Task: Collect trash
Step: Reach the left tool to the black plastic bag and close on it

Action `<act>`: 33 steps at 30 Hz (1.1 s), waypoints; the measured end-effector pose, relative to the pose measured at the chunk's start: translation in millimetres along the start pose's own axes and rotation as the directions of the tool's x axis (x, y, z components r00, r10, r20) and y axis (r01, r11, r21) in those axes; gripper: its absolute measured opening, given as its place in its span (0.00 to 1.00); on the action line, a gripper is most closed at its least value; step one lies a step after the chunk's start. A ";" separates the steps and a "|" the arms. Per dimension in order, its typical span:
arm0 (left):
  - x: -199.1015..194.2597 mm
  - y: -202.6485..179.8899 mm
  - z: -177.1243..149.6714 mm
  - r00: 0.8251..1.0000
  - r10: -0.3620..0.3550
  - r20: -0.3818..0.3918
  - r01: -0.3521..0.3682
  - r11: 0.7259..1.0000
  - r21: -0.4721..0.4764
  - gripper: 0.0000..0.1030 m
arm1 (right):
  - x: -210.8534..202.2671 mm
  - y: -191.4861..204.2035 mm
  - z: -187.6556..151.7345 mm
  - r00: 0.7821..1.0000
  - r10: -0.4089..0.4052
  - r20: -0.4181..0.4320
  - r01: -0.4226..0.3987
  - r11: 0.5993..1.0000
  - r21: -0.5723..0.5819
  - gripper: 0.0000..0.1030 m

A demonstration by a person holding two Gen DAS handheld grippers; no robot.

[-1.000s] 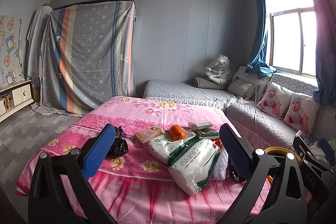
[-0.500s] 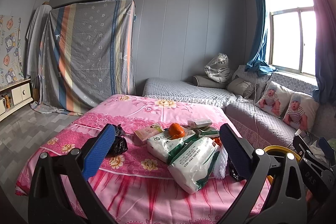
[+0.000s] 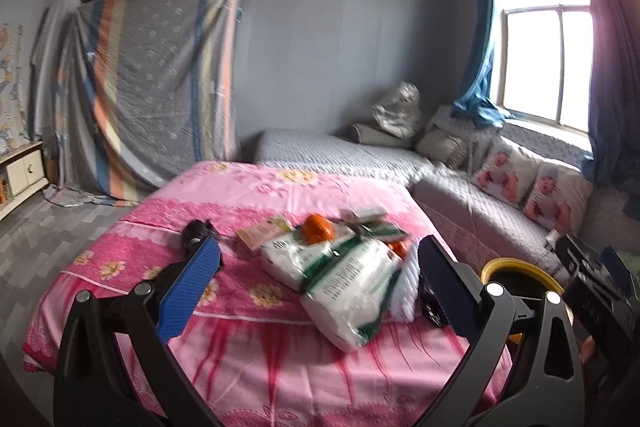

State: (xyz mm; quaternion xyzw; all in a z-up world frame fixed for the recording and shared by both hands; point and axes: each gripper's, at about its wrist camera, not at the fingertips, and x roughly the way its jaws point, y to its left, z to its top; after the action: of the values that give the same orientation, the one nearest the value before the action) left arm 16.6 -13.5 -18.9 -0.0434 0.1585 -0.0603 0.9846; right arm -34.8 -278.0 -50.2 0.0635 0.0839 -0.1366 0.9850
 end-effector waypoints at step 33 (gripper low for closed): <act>227.8 192.1 -14.3 0.893 0.098 -0.440 -0.093 0.995 0.033 0.92 | 48.1 23.1 -24.4 0.993 0.062 -0.100 -0.070 0.995 -0.078 0.92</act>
State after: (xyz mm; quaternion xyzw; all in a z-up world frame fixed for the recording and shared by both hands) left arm 246.9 145.3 -122.3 -0.0151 0.3789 -0.0209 0.9251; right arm 13.6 -264.8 -80.6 0.0328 0.1352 -0.0970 0.9855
